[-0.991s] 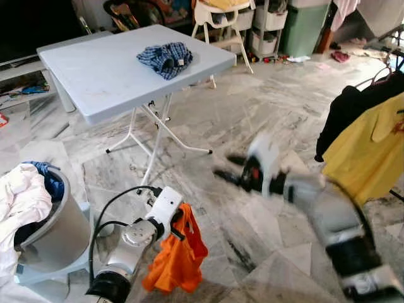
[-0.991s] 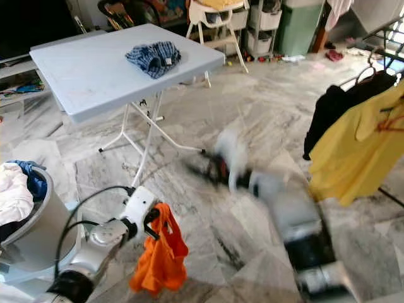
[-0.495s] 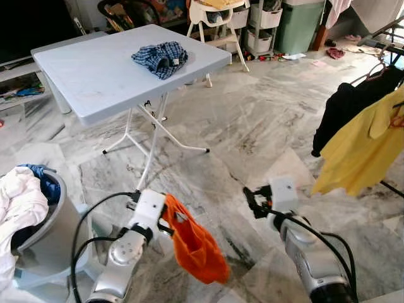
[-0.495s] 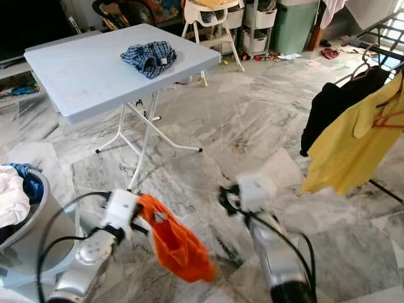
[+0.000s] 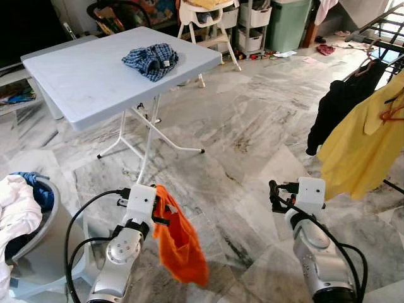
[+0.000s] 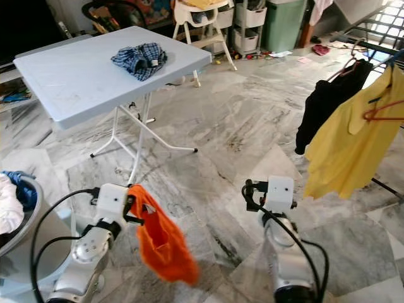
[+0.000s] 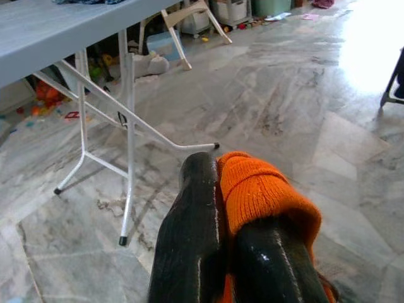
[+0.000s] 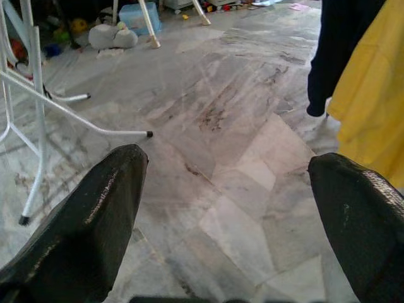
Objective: Hang hanger
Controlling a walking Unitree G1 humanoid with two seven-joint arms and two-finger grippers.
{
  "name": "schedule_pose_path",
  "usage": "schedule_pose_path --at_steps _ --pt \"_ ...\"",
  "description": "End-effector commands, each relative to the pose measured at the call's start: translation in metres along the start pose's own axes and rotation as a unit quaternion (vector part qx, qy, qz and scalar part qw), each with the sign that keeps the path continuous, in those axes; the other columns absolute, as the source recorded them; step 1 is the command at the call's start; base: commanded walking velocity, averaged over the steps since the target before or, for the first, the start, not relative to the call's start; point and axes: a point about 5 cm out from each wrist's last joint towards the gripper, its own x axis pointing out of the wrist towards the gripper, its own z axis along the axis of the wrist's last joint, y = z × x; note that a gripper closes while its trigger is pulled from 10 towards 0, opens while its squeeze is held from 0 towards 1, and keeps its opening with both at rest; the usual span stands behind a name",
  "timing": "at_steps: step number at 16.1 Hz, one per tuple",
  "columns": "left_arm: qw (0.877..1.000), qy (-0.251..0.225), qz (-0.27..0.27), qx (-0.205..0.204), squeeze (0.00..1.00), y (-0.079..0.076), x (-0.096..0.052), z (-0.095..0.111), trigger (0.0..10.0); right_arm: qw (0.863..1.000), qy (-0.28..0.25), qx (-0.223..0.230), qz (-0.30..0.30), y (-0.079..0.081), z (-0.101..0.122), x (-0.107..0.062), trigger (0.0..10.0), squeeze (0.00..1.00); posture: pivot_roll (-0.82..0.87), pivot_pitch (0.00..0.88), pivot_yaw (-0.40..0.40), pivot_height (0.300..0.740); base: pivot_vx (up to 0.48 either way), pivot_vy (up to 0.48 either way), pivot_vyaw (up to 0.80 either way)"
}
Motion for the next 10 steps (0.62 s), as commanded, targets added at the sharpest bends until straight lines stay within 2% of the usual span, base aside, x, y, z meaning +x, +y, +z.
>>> schedule_pose_path --at_steps 1,3,4,5,7,10 --pt "1.0 -0.008 0.02 -0.006 0.0 0.01 -0.003 0.003 10.0 1.0 -0.02 0.009 0.0 0.005 0.007 -0.001 10.0 1.0 -0.14 0.0 0.079 0.74 0.0 0.0 0.0" --pt "0.999 -0.01 0.036 -0.011 0.0 0.015 -0.006 0.003 10.0 0.999 -0.033 0.012 -0.001 0.007 0.009 -0.002 10.0 1.0 -0.11 0.0 0.083 0.74 0.0 0.0 0.0" --pt "0.999 -0.012 0.039 -0.022 0.0 0.017 -0.005 0.004 10.0 0.999 -0.033 -0.001 0.001 0.007 0.008 -0.001 10.0 1.0 -0.12 0.0 0.078 0.74 0.0 0.0 0.0" --pt "0.999 -0.019 0.038 -0.032 0.0 0.02 -0.001 0.009 10.0 1.0 -0.026 0.01 -0.004 0.005 0.009 0.001 10.0 0.3 -0.11 0.0 0.061 0.74 0.0 0.0 -0.61" --pt "0.998 -0.029 0.039 -0.032 0.0 0.025 0.005 0.015 10.0 0.999 -0.029 -0.007 0.016 0.01 0.013 0.004 10.0 0.0 -0.1 0.0 0.056 0.74 0.135 0.0 -0.67" --pt "0.997 -0.033 0.052 -0.04 0.0 0.033 0.01 0.019 10.0 0.999 -0.032 -0.014 0.018 0.009 0.015 0.007 10.0 0.0 -0.1 0.0 0.064 0.74 0.301 0.255 -0.8"
